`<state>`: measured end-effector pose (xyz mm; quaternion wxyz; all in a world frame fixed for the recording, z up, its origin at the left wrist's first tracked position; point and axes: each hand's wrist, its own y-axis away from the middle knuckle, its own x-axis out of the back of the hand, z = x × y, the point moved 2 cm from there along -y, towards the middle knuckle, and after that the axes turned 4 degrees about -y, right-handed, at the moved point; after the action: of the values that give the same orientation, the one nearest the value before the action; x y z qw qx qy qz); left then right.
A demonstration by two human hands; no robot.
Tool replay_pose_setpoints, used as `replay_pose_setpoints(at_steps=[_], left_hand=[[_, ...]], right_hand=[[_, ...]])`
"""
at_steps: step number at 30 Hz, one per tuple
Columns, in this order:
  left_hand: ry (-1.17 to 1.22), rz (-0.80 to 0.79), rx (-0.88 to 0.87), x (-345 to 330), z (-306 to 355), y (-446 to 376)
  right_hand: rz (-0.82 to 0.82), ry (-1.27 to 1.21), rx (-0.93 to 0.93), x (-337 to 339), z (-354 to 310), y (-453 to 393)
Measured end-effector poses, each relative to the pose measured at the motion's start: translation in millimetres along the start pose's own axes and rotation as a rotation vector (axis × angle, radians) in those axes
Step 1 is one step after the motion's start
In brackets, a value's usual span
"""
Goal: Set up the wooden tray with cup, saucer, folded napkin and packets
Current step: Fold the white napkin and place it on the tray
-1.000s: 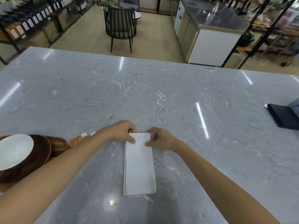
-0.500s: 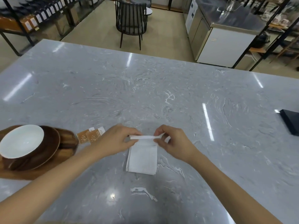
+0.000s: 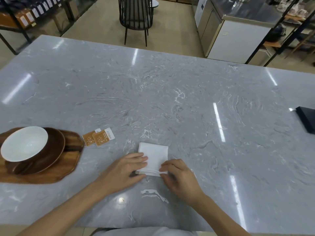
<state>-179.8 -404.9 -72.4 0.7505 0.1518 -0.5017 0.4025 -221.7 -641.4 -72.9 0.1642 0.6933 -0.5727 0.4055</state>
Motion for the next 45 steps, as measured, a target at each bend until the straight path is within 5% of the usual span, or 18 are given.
replay_pose_setpoints(at_steps=[10, 19, 24, 32, 36, 40, 45], left_hand=[[-0.016, 0.127, -0.08, -8, 13, 12], [-0.081, 0.245, 0.022, -6, 11, -14], [-0.372, -0.141, 0.225, -26, 6, -27], [-0.4, -0.246, 0.271, -30, -1, -18], [-0.22, -0.417, 0.271, -11, -8, -32], [-0.033, -0.412, 0.326, 21, -24, -57], [0.029, -0.547, 0.374, 32, -31, -82]], right_hand=[[0.036, 0.058, 0.046, -5, 2, 13], [0.05, 0.111, -0.025, -5, -7, -12], [-0.111, 0.355, -0.193, -32, 1, -26], [-0.203, 0.394, -0.301, -35, 16, -14], [-0.285, 0.204, -0.323, -11, 20, -27], [-0.338, 0.088, -0.321, 21, 25, -59], [-0.575, 0.117, -0.401, 20, 29, -88]])
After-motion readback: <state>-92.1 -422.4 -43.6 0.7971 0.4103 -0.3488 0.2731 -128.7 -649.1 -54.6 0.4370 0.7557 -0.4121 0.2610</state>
